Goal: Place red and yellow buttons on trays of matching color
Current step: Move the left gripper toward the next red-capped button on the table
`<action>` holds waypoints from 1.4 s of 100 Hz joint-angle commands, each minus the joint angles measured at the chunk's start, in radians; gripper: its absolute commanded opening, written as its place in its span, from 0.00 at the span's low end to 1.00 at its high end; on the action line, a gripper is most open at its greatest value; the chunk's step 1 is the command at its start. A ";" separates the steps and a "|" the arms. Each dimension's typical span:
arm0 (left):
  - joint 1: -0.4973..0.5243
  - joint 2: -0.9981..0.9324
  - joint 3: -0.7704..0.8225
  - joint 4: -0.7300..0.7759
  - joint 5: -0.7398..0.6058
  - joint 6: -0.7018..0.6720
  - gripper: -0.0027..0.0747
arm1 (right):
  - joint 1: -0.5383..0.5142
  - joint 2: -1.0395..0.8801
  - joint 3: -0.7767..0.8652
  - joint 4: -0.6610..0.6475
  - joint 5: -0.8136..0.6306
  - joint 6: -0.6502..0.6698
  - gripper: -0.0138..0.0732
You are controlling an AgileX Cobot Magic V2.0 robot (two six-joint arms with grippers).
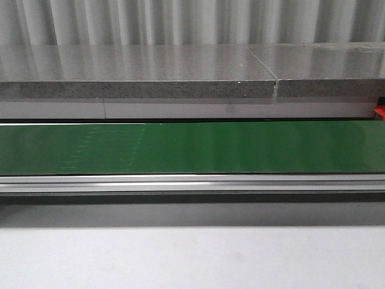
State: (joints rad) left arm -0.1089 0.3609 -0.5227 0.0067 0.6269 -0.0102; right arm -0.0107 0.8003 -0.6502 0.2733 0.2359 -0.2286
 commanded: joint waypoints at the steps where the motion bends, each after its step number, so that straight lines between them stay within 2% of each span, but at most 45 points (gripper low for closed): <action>1: -0.006 0.008 -0.027 -0.007 -0.077 -0.005 0.01 | 0.003 -0.009 -0.029 0.003 -0.068 -0.012 0.02; 18: -0.006 0.008 -0.027 -0.007 -0.081 -0.004 0.01 | 0.003 -0.009 -0.029 0.003 -0.068 -0.012 0.02; 25: -0.006 0.008 -0.027 -0.007 -0.094 -0.004 0.07 | 0.003 -0.009 -0.029 0.003 -0.068 -0.012 0.02; 32: -0.006 0.008 -0.027 -0.007 -0.105 -0.004 0.21 | 0.003 -0.009 -0.029 0.003 -0.068 -0.012 0.02; 47: -0.006 0.008 -0.027 -0.007 -0.107 -0.004 0.67 | 0.003 -0.009 -0.029 0.003 -0.068 -0.012 0.02; 56: -0.006 0.008 -0.027 -0.007 -0.107 -0.004 0.80 | 0.003 -0.009 -0.029 0.003 -0.068 -0.012 0.02; 73: -0.006 0.012 -0.031 0.040 -0.096 -0.034 0.80 | 0.003 -0.009 -0.029 0.003 -0.068 -0.012 0.02; 90: 0.029 0.091 -0.074 0.221 -0.053 -0.324 0.80 | 0.003 -0.009 -0.029 0.003 -0.068 -0.012 0.02; 96: 0.040 0.128 -0.101 0.260 -0.038 -0.383 0.80 | 0.003 -0.009 -0.029 0.003 -0.068 -0.012 0.02; 118: 0.104 0.330 -0.197 0.260 -0.061 -0.530 0.80 | 0.003 -0.009 -0.029 0.003 -0.068 -0.012 0.02; 140: 0.211 0.503 -0.213 0.214 -0.077 -0.541 0.79 | 0.003 -0.009 -0.029 0.003 -0.068 -0.012 0.02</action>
State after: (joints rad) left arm 0.0604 0.8113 -0.6997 0.2485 0.6170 -0.5349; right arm -0.0107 0.8003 -0.6502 0.2751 0.2359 -0.2310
